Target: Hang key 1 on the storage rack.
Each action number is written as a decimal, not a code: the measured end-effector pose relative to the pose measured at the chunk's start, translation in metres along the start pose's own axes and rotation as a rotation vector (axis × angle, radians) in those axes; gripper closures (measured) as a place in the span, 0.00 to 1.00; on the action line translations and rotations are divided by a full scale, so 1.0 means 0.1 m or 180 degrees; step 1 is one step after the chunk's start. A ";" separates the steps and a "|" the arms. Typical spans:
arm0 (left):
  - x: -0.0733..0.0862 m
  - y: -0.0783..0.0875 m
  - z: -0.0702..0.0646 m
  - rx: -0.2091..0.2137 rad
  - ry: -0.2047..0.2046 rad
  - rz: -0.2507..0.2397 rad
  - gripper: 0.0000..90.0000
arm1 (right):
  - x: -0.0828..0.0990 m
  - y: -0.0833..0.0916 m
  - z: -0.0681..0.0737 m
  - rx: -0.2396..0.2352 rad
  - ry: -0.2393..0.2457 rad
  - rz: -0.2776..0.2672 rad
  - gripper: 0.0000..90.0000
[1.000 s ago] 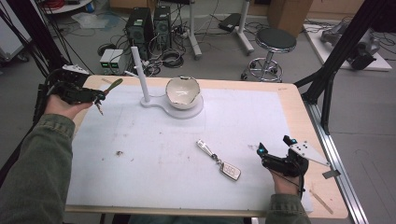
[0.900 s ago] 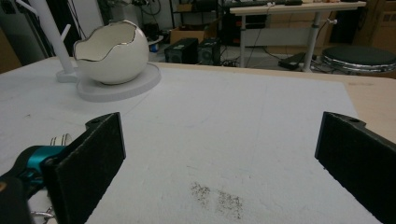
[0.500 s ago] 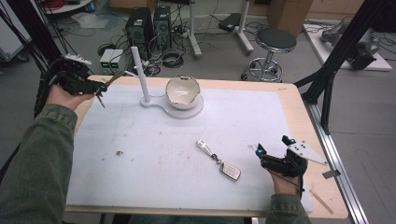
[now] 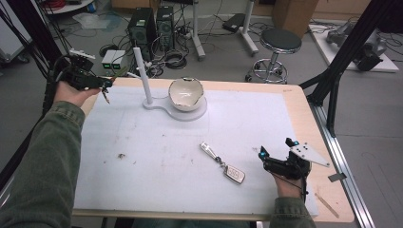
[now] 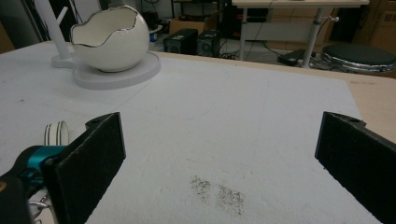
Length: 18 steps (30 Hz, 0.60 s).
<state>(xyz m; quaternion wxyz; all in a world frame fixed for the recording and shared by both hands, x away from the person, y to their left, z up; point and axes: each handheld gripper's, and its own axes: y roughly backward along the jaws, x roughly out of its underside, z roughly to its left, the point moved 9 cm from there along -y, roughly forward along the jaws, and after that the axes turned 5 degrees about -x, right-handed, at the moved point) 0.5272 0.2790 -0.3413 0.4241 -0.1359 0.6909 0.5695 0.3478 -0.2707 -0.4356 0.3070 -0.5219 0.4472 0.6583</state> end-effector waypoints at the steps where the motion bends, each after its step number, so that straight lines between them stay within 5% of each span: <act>1: 0.00 -0.02 0.00 -0.0004 0.0005 -0.0006 0.84 | 0.00 0.00 0.00 -0.0004 -0.0009 -0.0003 0.01; 18: 0.04 -0.26 -0.15 0.0088 -0.0073 0.0101 0.84 | 0.01 0.00 0.00 0.0001 -0.0022 0.0006 0.01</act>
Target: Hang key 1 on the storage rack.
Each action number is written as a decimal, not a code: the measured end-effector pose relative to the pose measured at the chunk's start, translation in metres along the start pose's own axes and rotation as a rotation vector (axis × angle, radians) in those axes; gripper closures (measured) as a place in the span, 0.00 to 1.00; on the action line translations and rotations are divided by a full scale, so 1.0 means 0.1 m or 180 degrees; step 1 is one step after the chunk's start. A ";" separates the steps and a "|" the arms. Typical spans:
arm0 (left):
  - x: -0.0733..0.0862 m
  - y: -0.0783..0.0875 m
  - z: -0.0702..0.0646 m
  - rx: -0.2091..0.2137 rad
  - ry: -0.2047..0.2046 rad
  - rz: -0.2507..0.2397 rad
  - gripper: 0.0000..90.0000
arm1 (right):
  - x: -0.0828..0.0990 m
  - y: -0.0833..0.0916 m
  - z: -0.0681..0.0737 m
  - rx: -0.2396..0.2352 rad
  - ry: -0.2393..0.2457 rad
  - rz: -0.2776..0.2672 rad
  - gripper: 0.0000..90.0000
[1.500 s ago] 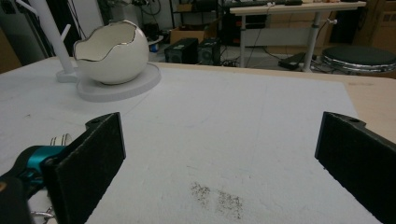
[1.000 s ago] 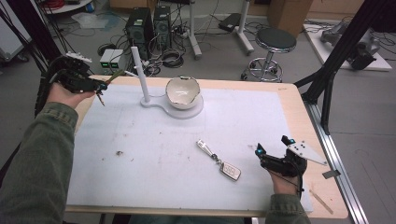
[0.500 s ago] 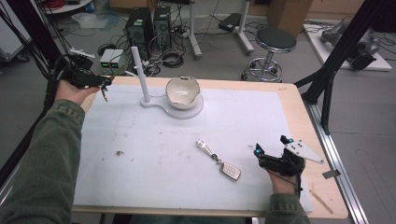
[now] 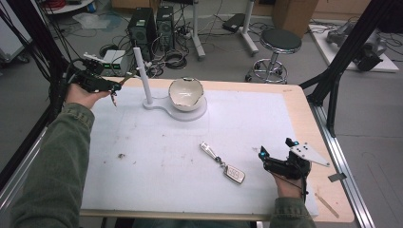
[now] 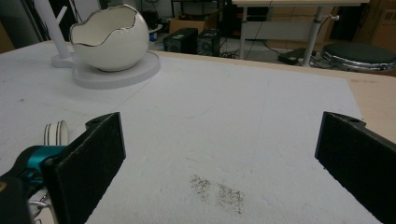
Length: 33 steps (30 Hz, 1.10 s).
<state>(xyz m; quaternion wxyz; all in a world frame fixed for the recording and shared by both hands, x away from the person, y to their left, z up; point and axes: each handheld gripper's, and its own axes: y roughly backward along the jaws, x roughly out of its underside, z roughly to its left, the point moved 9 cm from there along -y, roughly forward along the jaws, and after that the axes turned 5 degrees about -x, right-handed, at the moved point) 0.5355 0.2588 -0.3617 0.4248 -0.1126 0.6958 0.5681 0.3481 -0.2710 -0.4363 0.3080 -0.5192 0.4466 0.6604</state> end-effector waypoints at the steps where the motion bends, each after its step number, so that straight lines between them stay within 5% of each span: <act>1: 0.00 -0.01 -0.01 0.0002 -0.0005 0.0007 0.83 | 0.00 0.00 0.00 -0.0003 0.0000 0.0001 0.01; 15: 0.12 -0.09 -0.03 0.0048 0.0068 -0.0029 0.83 | 0.00 0.01 0.00 0.0006 0.0004 0.0001 0.01; 25: 0.11 -0.18 -0.12 0.0013 -0.0049 -0.0014 0.83 | 0.00 0.01 0.00 0.0007 0.0000 0.0006 0.01; 33: 0.17 -0.25 -0.16 0.0053 -0.0066 0.0146 0.81 | 0.00 0.01 0.00 0.0006 -0.0005 -0.0002 0.01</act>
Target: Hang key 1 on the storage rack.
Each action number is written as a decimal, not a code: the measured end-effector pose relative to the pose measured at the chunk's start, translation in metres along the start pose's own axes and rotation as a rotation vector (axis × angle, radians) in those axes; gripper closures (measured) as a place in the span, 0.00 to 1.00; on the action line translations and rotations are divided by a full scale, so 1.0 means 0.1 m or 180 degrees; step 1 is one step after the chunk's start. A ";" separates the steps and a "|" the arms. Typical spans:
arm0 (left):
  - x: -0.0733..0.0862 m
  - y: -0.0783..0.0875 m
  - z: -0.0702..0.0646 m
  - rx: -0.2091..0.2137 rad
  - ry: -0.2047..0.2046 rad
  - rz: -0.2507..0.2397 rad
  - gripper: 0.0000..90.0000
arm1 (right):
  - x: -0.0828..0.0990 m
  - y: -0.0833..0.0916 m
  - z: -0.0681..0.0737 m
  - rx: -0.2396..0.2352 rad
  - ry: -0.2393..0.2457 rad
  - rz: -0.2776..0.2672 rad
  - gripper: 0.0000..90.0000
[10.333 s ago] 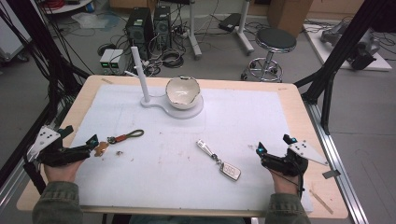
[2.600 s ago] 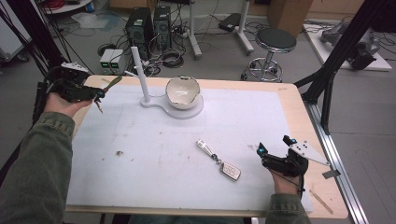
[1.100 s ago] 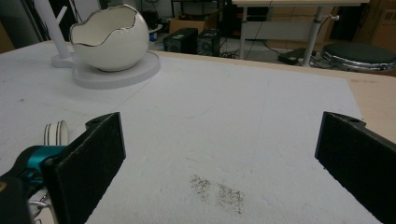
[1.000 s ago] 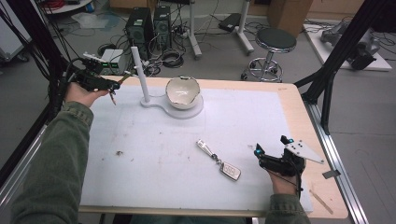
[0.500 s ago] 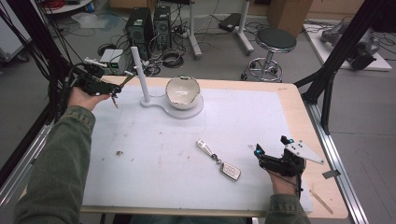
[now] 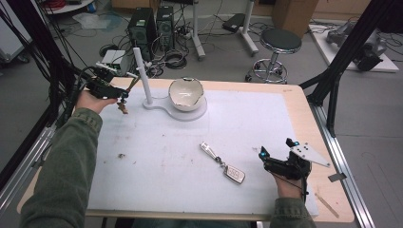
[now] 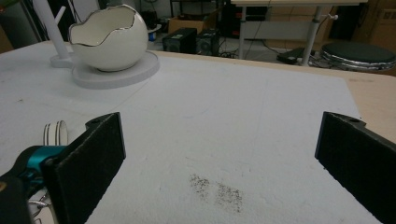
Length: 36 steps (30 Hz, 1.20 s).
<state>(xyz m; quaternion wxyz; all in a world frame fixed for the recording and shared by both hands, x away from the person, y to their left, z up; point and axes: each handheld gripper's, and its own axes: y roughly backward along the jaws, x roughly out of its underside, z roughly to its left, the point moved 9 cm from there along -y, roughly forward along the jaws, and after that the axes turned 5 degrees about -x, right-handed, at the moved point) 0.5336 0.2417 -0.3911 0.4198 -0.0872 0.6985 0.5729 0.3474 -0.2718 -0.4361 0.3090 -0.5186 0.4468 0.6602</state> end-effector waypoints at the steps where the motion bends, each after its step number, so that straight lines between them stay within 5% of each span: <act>1: 0.00 0.00 0.00 -0.0010 -0.0025 0.0013 0.82 | 0.00 0.00 0.00 0.0003 -0.0002 0.0000 0.01; 3: 0.00 -0.01 -0.01 -0.0037 -0.0006 0.0021 0.82 | 0.00 0.00 0.00 0.0006 -0.0003 -0.0007 0.01; 7: 0.01 0.00 -0.03 0.0160 0.0192 0.0085 0.66 | 0.00 0.00 0.00 0.0004 -0.0001 0.0002 0.01; 10: 0.03 0.01 -0.03 0.0151 0.0186 0.0103 0.55 | 0.00 0.00 -0.01 0.0008 0.0000 -0.0006 0.01; 14: 0.01 0.03 -0.03 0.0050 0.0139 0.0074 0.39 | 0.00 0.00 -0.01 0.0006 -0.0004 -0.0011 0.01; 17: -0.02 0.06 0.03 -0.0334 0.0109 -0.0002 0.20 | 0.00 0.01 0.00 0.0005 -0.0017 -0.0007 0.01; 18: -0.02 0.06 0.03 -0.0334 0.0109 -0.0002 0.18 | 0.00 0.01 0.00 0.0006 -0.0016 -0.0006 0.01; 27: 0.00 0.10 -0.02 -0.0285 0.0135 0.0079 0.04 | -0.01 0.02 -0.01 0.0007 -0.0030 -0.0020 0.01; 36: 0.00 0.32 -0.07 -0.0351 0.0141 -0.0094 0.02 | -0.01 0.03 -0.01 0.0004 -0.0035 -0.0031 0.01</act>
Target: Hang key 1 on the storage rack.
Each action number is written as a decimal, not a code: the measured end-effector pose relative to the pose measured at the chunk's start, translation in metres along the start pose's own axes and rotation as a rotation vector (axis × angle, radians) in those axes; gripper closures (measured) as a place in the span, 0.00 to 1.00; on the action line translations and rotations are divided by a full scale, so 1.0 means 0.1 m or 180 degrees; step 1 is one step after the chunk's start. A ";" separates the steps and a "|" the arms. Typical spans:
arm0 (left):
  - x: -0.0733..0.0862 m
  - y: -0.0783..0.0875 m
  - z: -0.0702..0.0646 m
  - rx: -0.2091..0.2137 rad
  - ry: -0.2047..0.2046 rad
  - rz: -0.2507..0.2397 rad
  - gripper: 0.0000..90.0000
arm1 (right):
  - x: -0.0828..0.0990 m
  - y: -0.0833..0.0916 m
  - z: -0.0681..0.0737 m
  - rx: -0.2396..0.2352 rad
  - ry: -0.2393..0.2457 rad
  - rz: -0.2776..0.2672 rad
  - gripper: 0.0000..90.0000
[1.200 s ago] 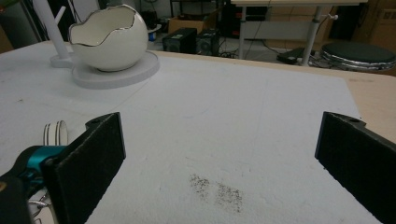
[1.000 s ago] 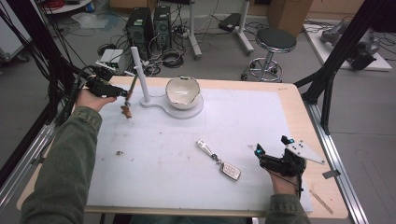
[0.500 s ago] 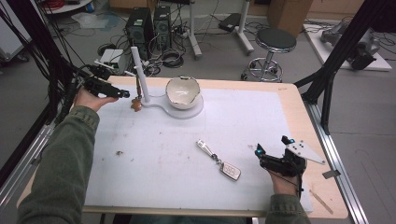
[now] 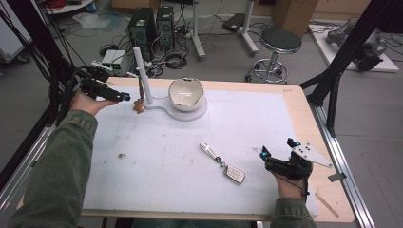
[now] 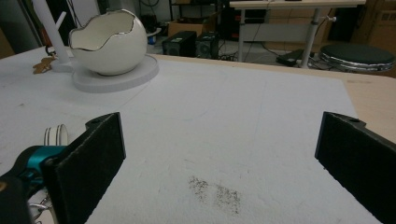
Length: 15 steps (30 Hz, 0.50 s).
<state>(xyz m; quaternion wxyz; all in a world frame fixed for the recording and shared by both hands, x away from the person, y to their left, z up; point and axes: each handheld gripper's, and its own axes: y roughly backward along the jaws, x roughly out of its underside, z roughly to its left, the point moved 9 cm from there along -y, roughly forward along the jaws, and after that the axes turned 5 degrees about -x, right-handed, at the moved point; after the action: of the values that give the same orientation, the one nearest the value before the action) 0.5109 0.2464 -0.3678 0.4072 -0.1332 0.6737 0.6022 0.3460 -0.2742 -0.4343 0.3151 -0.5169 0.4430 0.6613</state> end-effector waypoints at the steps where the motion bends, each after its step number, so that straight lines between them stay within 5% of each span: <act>1: 0.01 0.03 0.00 0.0000 -0.0005 -0.0015 0.02 | 0.00 0.00 0.00 -0.0002 -0.0001 -0.0001 0.01; 15: 0.15 0.17 -0.07 -0.0004 -0.0038 -0.0225 0.02 | 0.00 0.00 0.01 -0.0008 -0.0009 -0.0005 0.01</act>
<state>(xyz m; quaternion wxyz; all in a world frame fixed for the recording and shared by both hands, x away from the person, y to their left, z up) 0.4871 0.2484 -0.3664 0.4321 -0.1535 0.6657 0.5887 0.3459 -0.2735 -0.4341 0.3156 -0.5167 0.4414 0.6623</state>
